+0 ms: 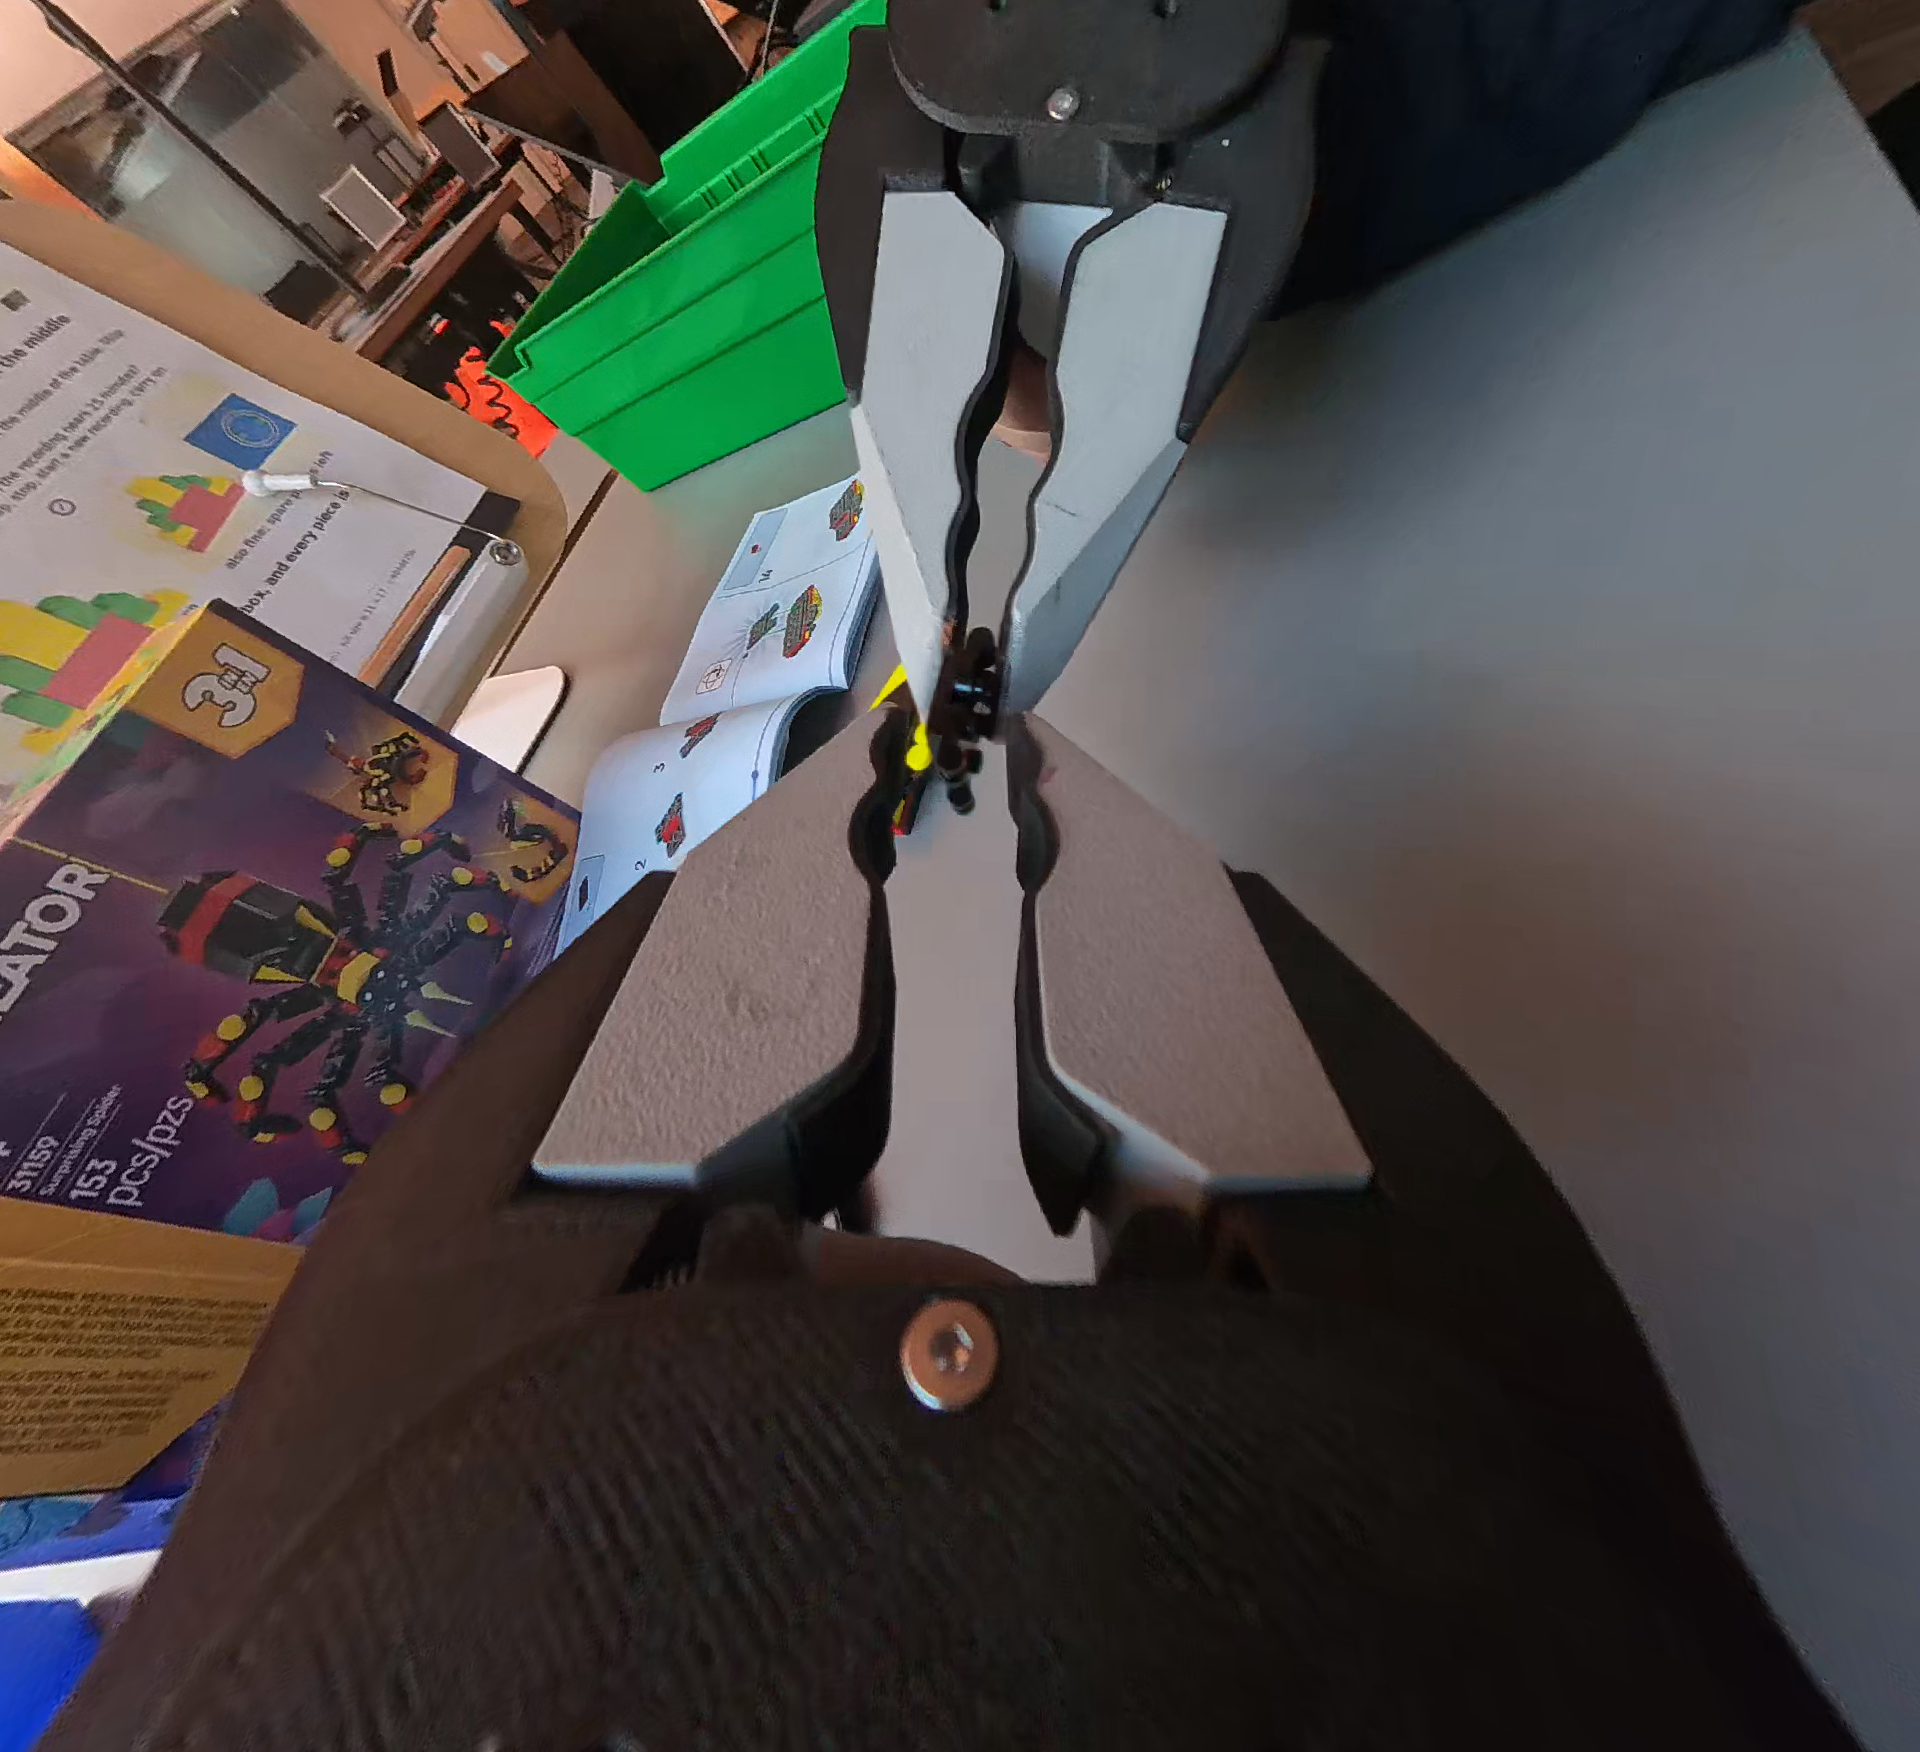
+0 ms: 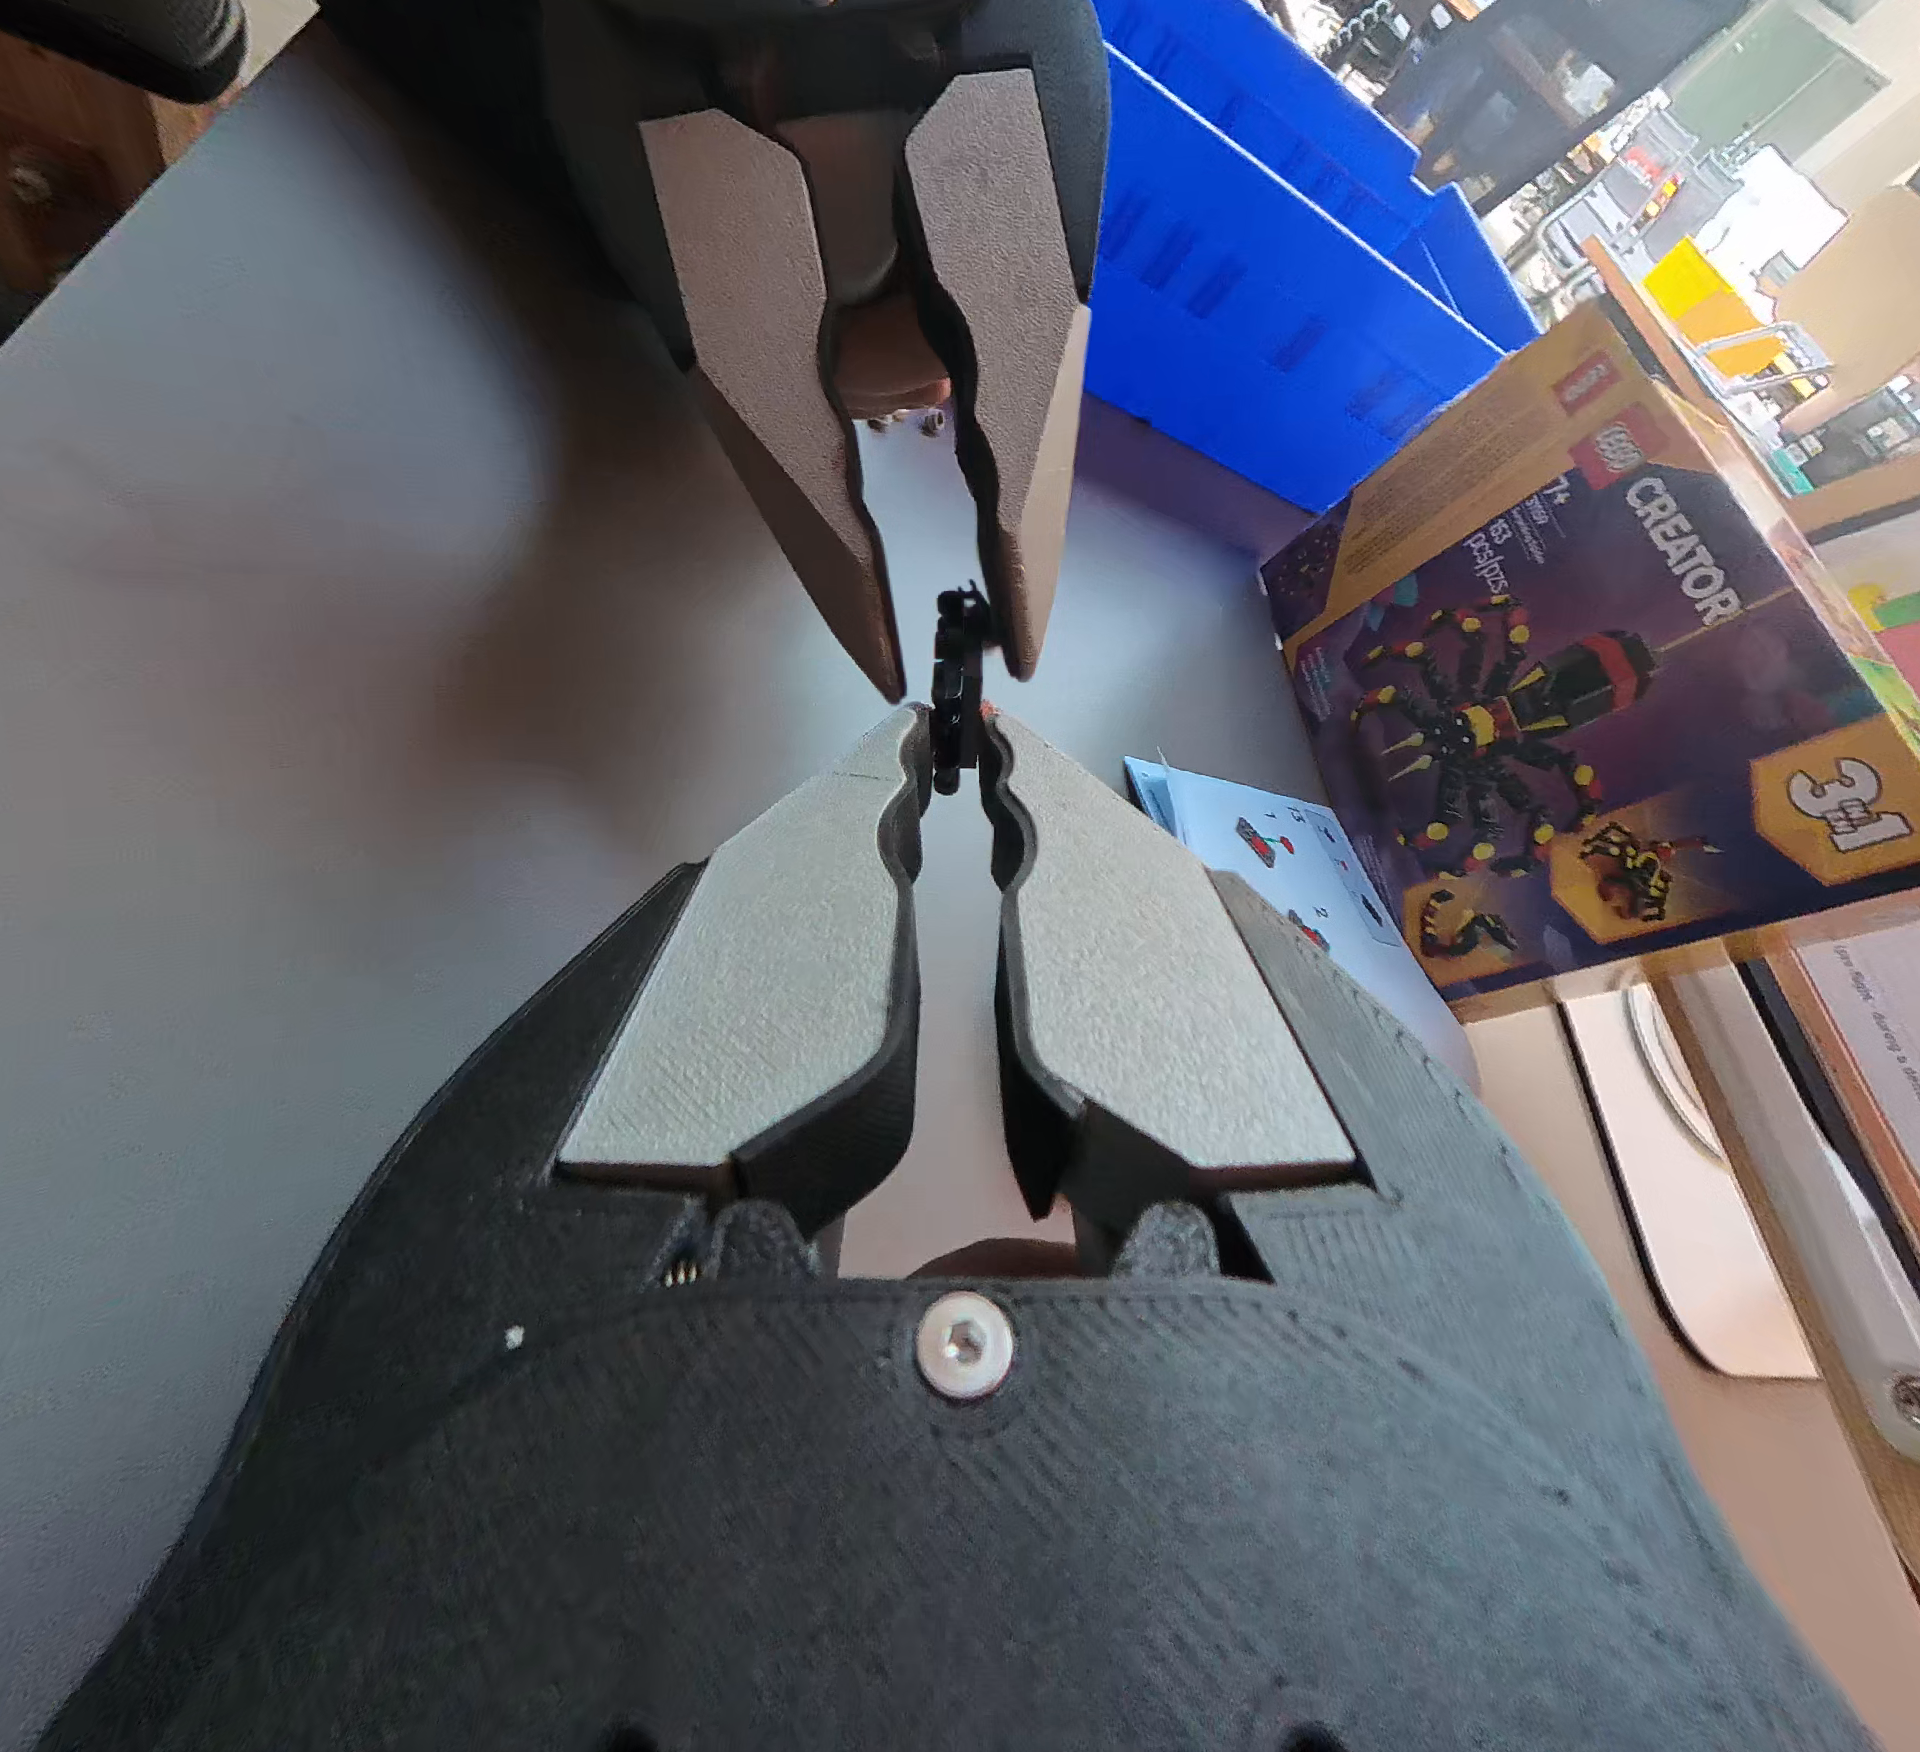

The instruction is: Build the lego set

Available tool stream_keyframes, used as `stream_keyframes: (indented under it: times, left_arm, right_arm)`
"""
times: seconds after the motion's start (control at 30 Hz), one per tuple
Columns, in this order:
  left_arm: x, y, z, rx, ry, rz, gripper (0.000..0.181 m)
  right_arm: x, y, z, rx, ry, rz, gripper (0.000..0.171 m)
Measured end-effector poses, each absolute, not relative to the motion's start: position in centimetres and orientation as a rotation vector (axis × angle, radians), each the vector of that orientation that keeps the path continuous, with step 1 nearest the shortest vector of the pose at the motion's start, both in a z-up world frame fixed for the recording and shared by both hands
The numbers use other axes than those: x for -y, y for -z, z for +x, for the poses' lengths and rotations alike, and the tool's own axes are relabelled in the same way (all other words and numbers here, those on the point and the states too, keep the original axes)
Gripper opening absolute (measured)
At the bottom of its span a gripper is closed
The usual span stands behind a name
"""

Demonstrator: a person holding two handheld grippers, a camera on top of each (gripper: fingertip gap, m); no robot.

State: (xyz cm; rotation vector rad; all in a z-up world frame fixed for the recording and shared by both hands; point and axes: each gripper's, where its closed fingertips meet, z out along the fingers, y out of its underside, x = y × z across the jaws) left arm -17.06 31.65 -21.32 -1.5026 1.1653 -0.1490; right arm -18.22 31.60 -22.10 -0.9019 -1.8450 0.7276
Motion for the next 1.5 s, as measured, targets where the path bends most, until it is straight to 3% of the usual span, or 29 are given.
stream_keyframes:
  times: [0.07,0.37,0.6,0.87,1.2,1.33,1.5]
  left_arm:
    - [-31.4,21.4,-16.8,-1.178,0.173,-1.500,0.008]
    - [-32.0,21.6,-17.1,-1.003,0.478,-1.729,0.007]
    - [-32.1,24.8,-17.5,-0.725,0.911,-2.104,0.007]
    - [-32.3,27.3,-17.7,-0.703,0.903,-2.284,0.009]
    - [-33.0,26.6,-20.3,-0.665,0.875,-2.259,0.047]
    - [-32.7,24.9,-19.5,-0.795,0.800,-2.118,0.048]
    - [-34.3,22.5,-20.5,-0.800,0.564,-1.930,0.056]
  right_arm:
    - [-31.4,22.5,-18.2,1.868,-0.733,-0.910,0.005]
    - [-31.7,22.5,-17.9,1.855,-0.965,-1.075,0.005]
    - [-32.4,26.0,-16.4,2.026,-1.018,-1.305,0.043]
    - [-31.7,26.7,-16.7,2.074,-0.968,-1.285,0.034]
    - [-32.7,26.4,-17.0,2.003,-0.862,-1.252,0.035]
    - [-33.9,24.7,-16.7,1.892,-0.883,-1.229,0.029]
    - [-40.5,20.2,-15.2,1.476,-0.883,-1.324,0.041]
